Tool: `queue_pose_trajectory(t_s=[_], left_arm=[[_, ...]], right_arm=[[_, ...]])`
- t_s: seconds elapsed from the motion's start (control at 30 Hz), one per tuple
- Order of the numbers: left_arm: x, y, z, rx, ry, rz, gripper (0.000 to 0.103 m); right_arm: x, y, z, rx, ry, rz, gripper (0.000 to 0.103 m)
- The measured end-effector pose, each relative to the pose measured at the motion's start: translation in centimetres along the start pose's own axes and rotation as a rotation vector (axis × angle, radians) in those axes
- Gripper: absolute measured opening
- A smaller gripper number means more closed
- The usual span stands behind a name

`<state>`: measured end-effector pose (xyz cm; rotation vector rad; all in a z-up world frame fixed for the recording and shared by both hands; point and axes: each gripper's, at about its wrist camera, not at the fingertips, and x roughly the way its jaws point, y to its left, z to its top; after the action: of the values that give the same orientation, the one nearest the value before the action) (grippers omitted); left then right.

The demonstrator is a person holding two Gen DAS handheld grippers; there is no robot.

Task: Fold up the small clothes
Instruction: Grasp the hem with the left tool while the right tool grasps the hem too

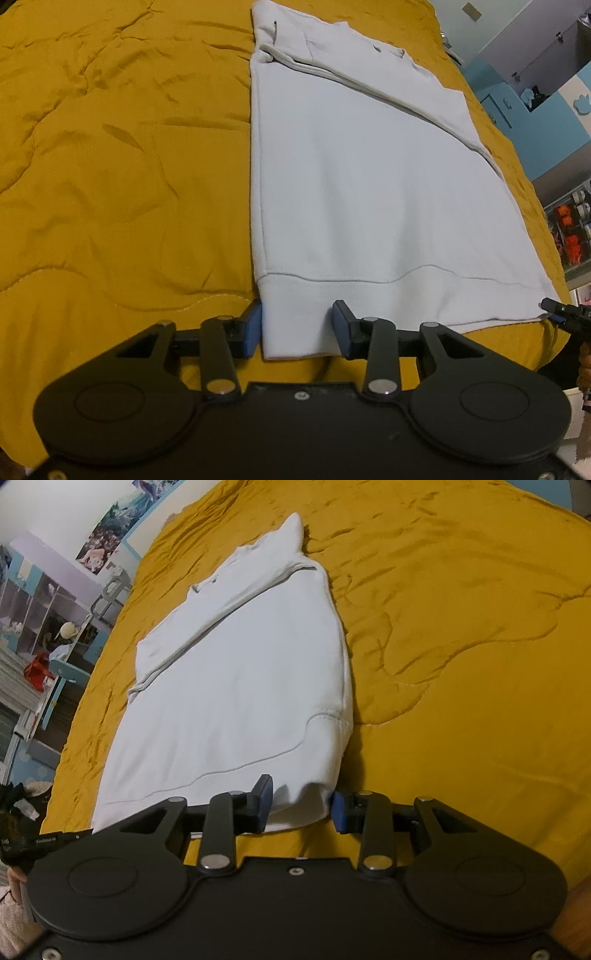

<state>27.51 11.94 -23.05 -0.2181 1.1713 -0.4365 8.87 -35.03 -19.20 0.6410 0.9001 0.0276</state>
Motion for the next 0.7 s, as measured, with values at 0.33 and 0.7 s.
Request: queue_pose_trajectory(t_s=[0.33,0.7], left_arm=[[-0.5,0.2,-0.2,-0.023,-0.025,-0.001,0.002],[-4.0,0.5,2.4,-0.082,-0.174,-0.103,0.001]], right_arm=[[0.1,0.6,0.0,-0.01,-0.017,-0.024,0.006],[-1.9,1.8,1.6,0.025,-0.123,0.072,0.005]])
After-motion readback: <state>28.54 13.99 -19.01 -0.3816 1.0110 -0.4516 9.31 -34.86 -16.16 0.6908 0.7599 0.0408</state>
